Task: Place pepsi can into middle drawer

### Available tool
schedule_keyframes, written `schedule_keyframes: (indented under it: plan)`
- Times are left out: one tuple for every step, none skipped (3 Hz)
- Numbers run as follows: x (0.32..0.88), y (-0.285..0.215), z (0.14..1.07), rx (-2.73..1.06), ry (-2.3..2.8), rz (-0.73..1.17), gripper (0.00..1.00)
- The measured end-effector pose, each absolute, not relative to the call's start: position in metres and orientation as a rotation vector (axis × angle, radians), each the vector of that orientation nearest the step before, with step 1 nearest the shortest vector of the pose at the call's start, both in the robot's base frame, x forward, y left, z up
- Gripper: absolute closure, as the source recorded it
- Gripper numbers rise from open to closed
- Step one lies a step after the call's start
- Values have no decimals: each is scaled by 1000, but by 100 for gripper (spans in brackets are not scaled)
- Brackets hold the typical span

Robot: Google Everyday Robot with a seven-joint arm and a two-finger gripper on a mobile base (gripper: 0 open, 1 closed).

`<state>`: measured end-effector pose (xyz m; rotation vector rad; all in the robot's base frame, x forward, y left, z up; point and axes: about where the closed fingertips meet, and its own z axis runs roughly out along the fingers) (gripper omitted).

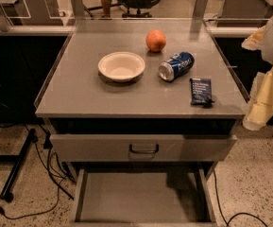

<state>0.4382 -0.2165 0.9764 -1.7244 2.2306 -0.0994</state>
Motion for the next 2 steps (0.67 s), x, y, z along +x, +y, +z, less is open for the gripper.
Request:
schedule_keyframes:
  plan:
    - [438, -217, 976, -1724, 2231, -99, 0]
    - [441, -221, 979, -1609, 2229, -134, 0]
